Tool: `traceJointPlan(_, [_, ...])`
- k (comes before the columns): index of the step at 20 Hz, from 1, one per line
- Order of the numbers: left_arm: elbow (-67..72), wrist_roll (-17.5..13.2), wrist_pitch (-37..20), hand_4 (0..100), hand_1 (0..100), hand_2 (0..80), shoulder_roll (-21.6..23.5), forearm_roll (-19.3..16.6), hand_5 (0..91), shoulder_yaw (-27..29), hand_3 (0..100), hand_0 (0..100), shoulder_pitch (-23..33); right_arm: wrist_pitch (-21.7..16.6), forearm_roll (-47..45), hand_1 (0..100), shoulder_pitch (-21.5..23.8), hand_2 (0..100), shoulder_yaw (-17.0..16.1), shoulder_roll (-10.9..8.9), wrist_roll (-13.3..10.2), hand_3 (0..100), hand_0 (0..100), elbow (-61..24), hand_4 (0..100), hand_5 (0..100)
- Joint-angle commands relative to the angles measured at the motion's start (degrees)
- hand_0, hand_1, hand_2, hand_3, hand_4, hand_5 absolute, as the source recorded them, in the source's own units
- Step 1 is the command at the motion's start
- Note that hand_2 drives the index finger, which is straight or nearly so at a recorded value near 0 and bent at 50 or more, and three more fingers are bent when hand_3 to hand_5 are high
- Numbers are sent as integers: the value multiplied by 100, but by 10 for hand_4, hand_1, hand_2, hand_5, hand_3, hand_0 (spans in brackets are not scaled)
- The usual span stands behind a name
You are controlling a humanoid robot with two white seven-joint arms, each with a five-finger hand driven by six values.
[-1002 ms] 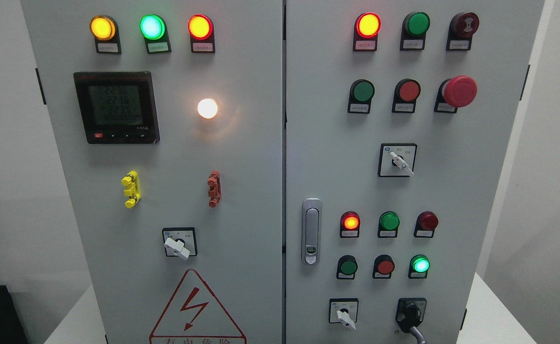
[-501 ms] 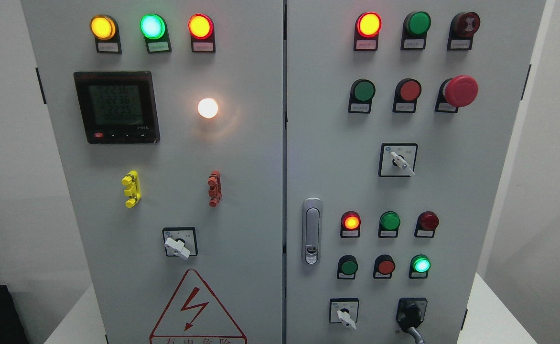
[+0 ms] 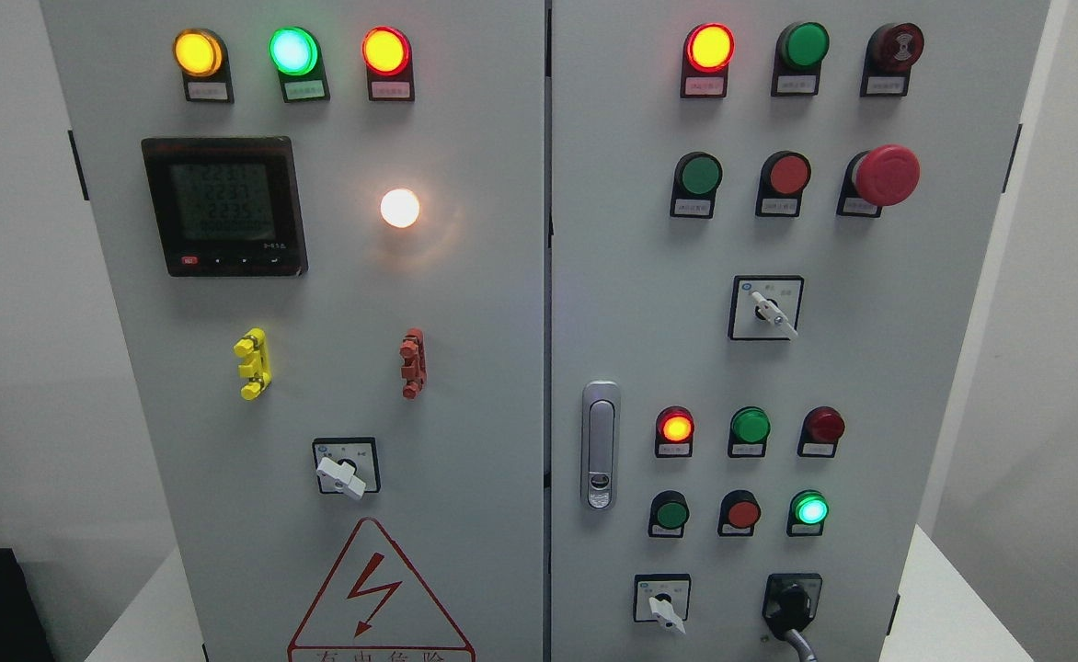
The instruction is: Trip black knob to open circuit
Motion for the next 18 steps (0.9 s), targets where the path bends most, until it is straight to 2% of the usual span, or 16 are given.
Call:
traceJointPlan(1, [0, -2, 5, 0, 389, 0, 0, -132, 0, 0, 0, 120, 0, -18, 0, 0, 4, 0, -16, 150, -2, 1000, 0, 25, 1000, 1000])
traceJointPlan(18, [0, -2, 5, 0, 389, 0, 0, -132, 0, 0, 0, 120, 0, -36, -9, 0, 39, 0, -104, 88, -2, 1000, 0, 60, 1000, 1000])
